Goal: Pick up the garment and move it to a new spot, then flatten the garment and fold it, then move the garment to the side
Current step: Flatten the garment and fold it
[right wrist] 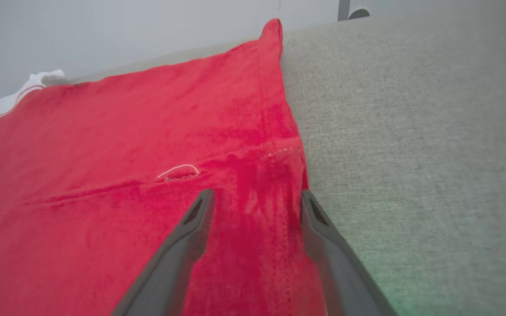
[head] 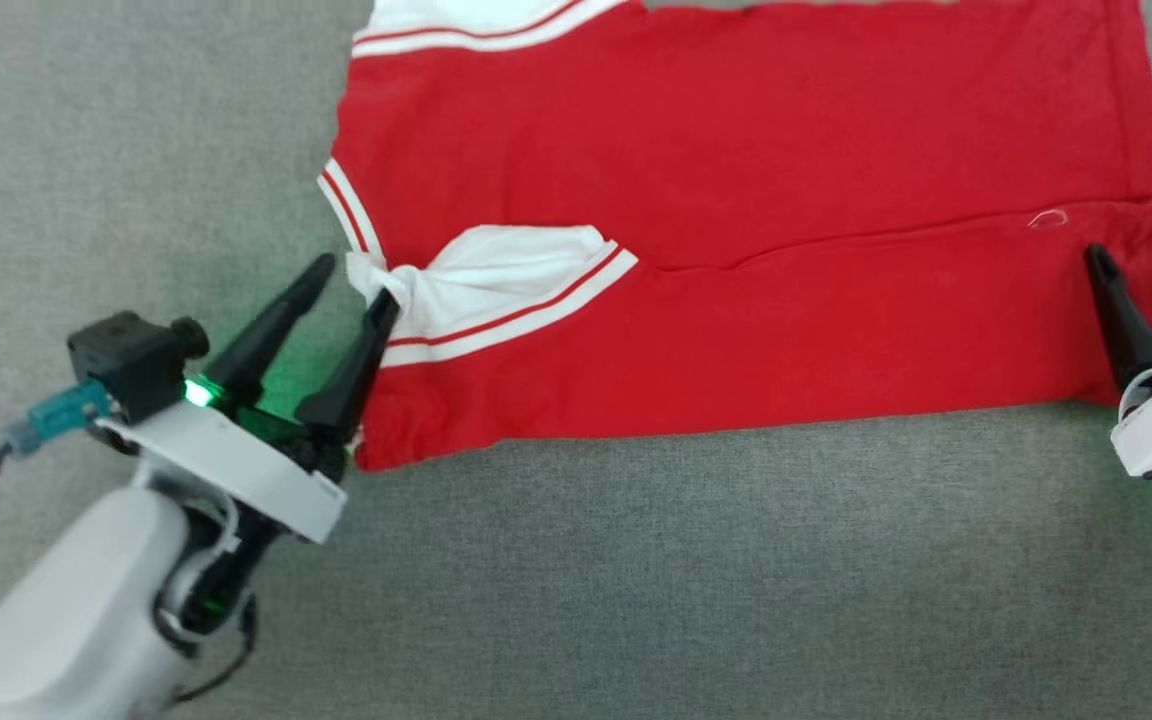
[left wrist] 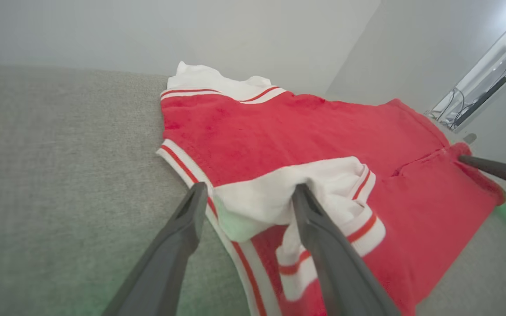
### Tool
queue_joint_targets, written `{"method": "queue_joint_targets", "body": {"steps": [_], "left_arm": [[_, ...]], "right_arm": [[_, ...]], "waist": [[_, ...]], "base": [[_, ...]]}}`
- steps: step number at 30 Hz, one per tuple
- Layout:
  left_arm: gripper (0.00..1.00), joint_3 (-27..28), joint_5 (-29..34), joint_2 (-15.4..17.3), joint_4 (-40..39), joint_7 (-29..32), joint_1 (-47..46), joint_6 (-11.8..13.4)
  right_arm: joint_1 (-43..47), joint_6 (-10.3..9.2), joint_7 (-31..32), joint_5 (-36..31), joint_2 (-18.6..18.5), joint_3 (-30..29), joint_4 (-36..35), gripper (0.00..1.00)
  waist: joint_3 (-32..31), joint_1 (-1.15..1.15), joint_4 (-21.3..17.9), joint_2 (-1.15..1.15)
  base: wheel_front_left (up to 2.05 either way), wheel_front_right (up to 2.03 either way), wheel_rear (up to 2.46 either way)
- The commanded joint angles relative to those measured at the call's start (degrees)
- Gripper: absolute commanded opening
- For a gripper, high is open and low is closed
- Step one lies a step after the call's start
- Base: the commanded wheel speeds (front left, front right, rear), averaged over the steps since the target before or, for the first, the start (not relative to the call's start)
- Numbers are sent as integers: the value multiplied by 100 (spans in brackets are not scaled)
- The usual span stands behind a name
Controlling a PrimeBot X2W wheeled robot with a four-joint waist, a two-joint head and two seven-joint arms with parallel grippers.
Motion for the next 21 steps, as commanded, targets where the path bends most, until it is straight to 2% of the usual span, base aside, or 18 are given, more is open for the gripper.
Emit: {"method": "queue_joint_targets", "body": {"steps": [1, 4, 5, 9, 12, 18, 21], "left_arm": [[100, -104, 114, 250, -19, 167, -152, 8], [100, -192, 193, 635, -107, 602, -328, 9], [100, -192, 193, 635, -107, 602, -328, 9], [100, -306, 193, 1076, -305, 1530, -605, 95], [100, -435, -66, 1326, -486, 2525, -802, 143], [100, -851, -1171, 1511, -795, 4969, -1077, 332], [100, -986, -1477, 1515, -809, 5706, -1203, 484]], "right_arm": [[117, -9, -122, -49, 19, -37, 10, 100], [213, -9, -248, -54, 55, -106, -36, 100], [213, -9, -248, -54, 55, -106, -36, 100], [333, -9, -366, 12, 128, -134, -117, 100], [420, -9, -389, 47, 165, -92, -149, 100], [519, -9, -413, 132, 211, -57, -144, 100], [514, -9, -441, 178, 227, -43, -151, 100]], "waist": [[-353, 0, 15, 0], [-617, 0, 29, 0], [-617, 0, 29, 0], [-893, 0, 41, 0], [-1043, 0, 19, 0], [-1187, 0, -58, 0], [-1158, 0, -146, 0]], "base": [[0, 0, 0], [0, 0, 0], [0, 0, 0], [0, 0, 0], [0, 0, 0], [0, 0, 0], [0, 0, 0]]}}
